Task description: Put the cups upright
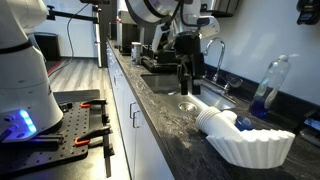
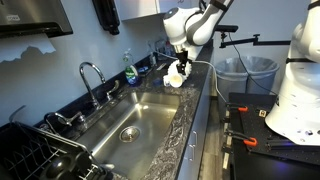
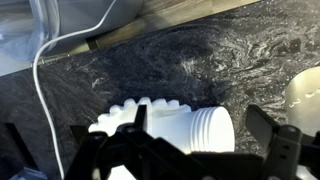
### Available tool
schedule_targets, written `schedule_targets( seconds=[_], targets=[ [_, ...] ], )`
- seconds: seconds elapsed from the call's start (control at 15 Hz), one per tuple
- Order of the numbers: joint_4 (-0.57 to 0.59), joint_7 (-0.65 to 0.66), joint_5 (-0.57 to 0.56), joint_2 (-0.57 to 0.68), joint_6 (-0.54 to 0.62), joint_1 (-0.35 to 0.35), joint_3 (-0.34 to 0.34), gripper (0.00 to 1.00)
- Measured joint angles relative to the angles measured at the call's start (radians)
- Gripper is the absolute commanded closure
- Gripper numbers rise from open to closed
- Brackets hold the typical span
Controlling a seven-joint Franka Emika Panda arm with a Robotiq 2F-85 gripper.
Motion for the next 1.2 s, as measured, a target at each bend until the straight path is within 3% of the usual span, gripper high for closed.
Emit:
schedule_targets(
  seconds=[0.4,1.2],
  targets=[
    [0.050,0.166,-0.169,0.078,-0.001,0.031,0.000,0.00],
    [0.253,0.209,-0.240,0.304,-0.062,0.082,-0.044,0.00]
  ],
)
